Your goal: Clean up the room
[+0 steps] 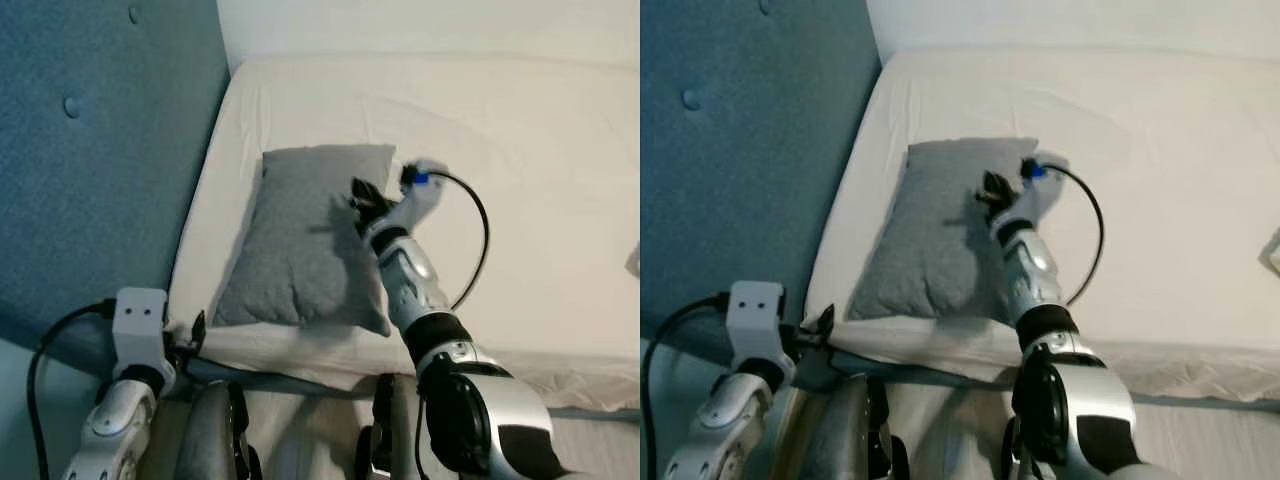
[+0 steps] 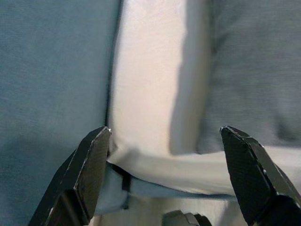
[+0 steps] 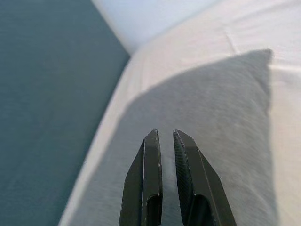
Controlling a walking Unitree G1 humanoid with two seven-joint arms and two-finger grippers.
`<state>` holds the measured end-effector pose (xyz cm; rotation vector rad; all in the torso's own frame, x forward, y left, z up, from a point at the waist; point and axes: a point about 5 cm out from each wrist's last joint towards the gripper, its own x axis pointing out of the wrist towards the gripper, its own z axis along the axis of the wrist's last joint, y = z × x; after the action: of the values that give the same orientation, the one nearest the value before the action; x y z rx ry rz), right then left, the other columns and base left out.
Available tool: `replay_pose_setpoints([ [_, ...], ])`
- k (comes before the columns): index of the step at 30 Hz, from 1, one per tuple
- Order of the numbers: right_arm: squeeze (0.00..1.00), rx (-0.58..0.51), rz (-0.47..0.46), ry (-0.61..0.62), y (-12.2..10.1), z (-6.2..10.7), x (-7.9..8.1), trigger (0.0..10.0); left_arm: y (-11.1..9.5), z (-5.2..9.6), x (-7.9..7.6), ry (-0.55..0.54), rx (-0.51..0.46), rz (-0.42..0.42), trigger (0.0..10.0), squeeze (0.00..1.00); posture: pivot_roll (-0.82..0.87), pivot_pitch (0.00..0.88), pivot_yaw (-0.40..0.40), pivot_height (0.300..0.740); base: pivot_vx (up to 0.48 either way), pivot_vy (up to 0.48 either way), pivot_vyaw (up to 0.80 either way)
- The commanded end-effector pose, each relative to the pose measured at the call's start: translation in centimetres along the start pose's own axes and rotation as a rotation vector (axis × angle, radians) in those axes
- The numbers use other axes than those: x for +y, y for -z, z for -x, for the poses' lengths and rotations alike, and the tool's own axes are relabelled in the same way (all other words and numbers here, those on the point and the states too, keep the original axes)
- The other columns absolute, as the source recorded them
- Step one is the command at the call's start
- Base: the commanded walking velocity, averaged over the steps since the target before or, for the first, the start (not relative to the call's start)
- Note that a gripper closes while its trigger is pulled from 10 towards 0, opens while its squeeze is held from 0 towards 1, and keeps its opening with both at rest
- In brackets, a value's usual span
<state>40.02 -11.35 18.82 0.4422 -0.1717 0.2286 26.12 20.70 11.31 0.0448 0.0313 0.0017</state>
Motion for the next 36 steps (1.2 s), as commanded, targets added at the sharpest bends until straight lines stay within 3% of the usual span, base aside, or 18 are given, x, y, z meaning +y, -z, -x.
replay_pose_setpoints([
  [1,0.00,-0.012,0.029,0.018,0.1,0.4,-0.5,10.0,0.8,0.3,0.3,0.001,0.029,0.001,10.0,0.00,0.07,0.286,-0.015,0.590,0.000,0.000,0.00],
  [4,0.00,-0.017,0.062,0.040,0.2,1.0,-1.2,10.0,0.9,0.1,0.2,-0.001,0.028,-0.003,10.0,0.00,0.07,0.273,-0.014,0.590,0.000,0.000,0.00],
  [6,0.00,-0.036,0.153,0.098,0.5,3.0,-3.2,10.0,1.8,-0.7,-1.2,0.036,0.090,0.023,10.0,0.00,0.04,0.239,-0.021,0.590,0.000,0.000,0.00],
  [12,0.00,-0.040,0.212,0.123,0.7,4.3,-3.9,10.0,2.4,-1.0,-2.1,0.077,0.138,0.037,10.0,0.00,0.04,0.239,-0.021,0.590,0.000,0.000,0.00],
  [13,0.00,-0.024,0.258,0.152,1.0,5.4,-4.5,10.0,2.3,-1.3,-2.7,0.084,0.140,0.058,10.0,0.00,0.03,0.220,-0.021,0.590,0.000,0.000,0.00],
  [15,0.00,-0.024,0.258,0.152,1.0,5.4,-4.5,10.0,2.3,-1.3,-2.7,0.084,0.140,0.058,10.0,0.00,0.03,0.220,-0.021,0.590,0.000,0.000,0.00],
  [17,0.00,0.059,0.363,0.202,2.7,8.0,-5.9,10.0,2.7,-2.0,-3.6,0.082,0.167,0.108,10.0,0.00,0.02,0.200,-0.011,0.590,0.000,0.000,0.00],
  [19,0.00,0.059,0.363,0.202,2.7,8.0,-5.9,10.0,2.7,-2.0,-3.6,0.082,0.167,0.108,10.0,0.00,0.02,0.200,-0.011,0.590,0.000,0.000,0.00],
  [20,0.00,0.125,0.429,0.218,4.2,10.1,-6.5,10.0,3.4,-2.4,-4.3,0.090,0.198,0.087,10.0,0.00,0.02,0.199,-0.011,0.590,0.000,0.000,0.00],
  [25,0.00,0.154,0.456,0.221,4.9,11.1,-6.7,10.0,3.6,-2.5,-4.5,0.102,0.203,0.052,10.0,0.00,0.01,0.200,-0.010,0.590,0.000,0.000,0.00],
  [36,0.00,0.202,0.410,0.262,5.6,12.8,-6.6,10.0,3.1,-2.4,-3.9,0.092,0.156,0.101,10.0,0.00,0.02,0.202,-0.009,0.590,0.000,0.000,0.00],
])
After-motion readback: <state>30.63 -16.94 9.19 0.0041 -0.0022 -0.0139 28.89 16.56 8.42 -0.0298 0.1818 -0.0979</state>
